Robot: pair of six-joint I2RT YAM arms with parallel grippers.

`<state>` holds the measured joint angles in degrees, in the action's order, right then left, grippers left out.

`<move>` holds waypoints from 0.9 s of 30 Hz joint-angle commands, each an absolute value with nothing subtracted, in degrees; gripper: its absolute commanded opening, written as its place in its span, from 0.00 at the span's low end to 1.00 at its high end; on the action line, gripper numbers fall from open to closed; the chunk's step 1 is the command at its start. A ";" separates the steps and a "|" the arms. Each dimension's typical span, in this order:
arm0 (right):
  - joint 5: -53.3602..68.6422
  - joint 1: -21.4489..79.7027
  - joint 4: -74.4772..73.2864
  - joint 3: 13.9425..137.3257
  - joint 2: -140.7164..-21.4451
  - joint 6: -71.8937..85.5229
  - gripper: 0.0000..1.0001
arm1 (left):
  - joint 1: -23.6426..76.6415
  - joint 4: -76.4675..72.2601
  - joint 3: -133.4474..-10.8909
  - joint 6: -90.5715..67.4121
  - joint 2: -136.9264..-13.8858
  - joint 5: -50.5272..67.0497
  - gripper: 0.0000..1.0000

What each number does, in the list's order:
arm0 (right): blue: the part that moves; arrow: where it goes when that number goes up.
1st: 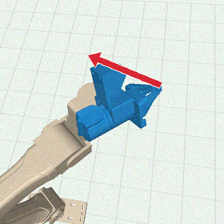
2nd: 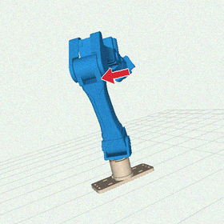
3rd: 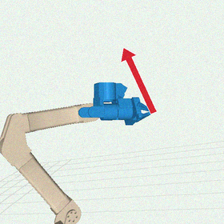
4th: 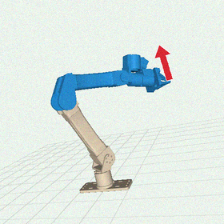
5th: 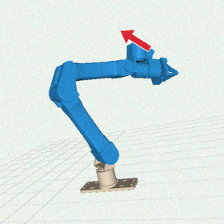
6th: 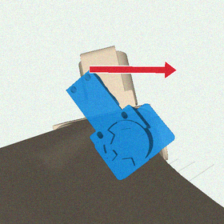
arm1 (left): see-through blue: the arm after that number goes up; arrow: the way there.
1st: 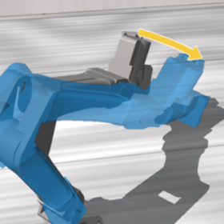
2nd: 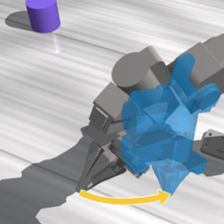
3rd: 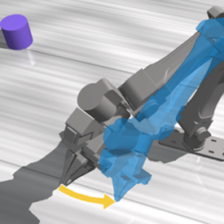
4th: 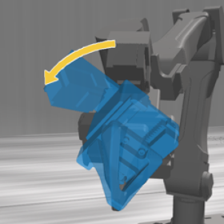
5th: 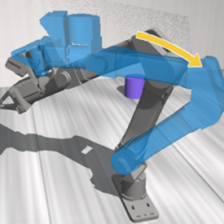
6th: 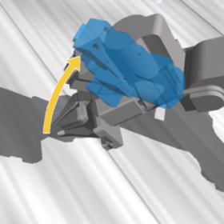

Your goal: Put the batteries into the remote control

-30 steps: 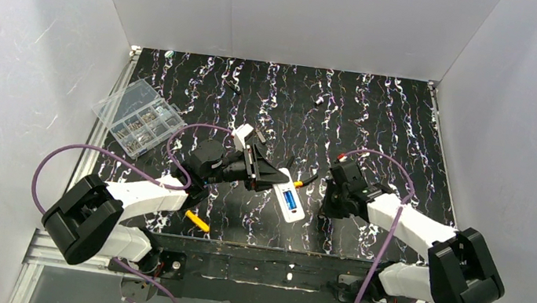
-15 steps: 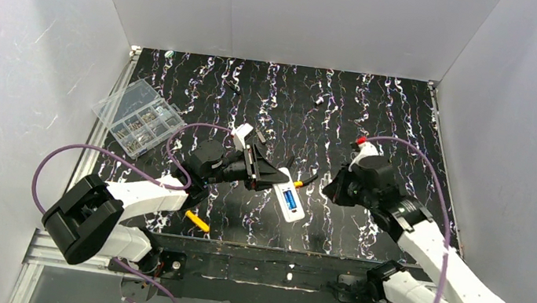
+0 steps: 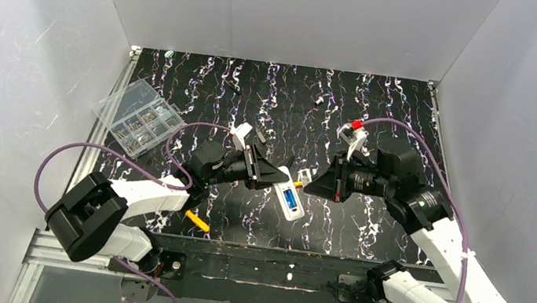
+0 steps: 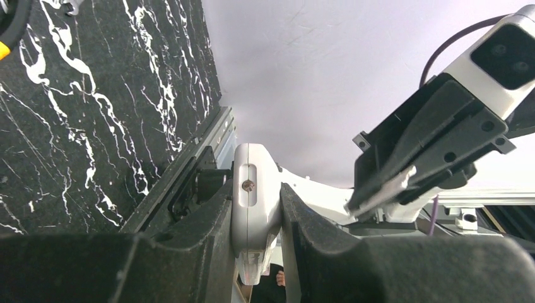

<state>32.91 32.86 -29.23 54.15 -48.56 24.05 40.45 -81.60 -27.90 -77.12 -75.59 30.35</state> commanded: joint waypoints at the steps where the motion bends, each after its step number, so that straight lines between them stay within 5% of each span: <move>1: 47.62 32.05 -30.22 58.16 -52.57 26.07 0.01 | 40.24 -88.16 -28.79 -75.90 -76.38 29.75 0.00; 12: 62.06 25.68 -32.16 61.29 -62.32 29.54 0.01 | 39.79 -88.33 -28.26 -75.06 -75.59 27.40 0.00; 27: 61.28 25.32 -33.58 54.61 -65.82 34.31 0.01 | 39.65 -88.33 -29.79 -75.57 -74.68 29.16 0.00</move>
